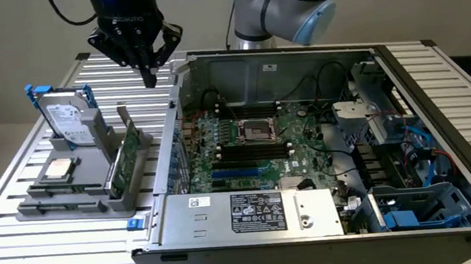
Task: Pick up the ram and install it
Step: 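Reach for the ram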
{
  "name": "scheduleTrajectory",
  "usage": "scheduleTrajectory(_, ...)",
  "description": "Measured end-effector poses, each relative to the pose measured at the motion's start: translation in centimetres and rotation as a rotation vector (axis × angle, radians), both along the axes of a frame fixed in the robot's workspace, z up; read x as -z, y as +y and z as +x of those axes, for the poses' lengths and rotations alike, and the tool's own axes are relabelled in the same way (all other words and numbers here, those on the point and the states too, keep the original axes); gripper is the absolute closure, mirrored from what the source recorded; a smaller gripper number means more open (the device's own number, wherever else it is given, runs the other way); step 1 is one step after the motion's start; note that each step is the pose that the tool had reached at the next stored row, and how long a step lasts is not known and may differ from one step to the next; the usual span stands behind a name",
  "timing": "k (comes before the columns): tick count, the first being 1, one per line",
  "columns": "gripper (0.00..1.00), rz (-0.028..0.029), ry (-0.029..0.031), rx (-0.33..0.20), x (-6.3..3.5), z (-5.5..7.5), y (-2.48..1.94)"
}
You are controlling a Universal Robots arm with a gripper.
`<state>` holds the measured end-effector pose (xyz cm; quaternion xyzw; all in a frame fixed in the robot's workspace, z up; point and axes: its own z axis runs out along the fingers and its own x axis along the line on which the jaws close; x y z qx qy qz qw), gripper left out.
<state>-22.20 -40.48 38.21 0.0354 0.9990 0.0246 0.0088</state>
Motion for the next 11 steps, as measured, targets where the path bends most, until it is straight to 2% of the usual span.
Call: scheduleTrajectory(11, 0.89, -0.0001, 0.0021, 0.0, 1.5, -5.0, -0.7)
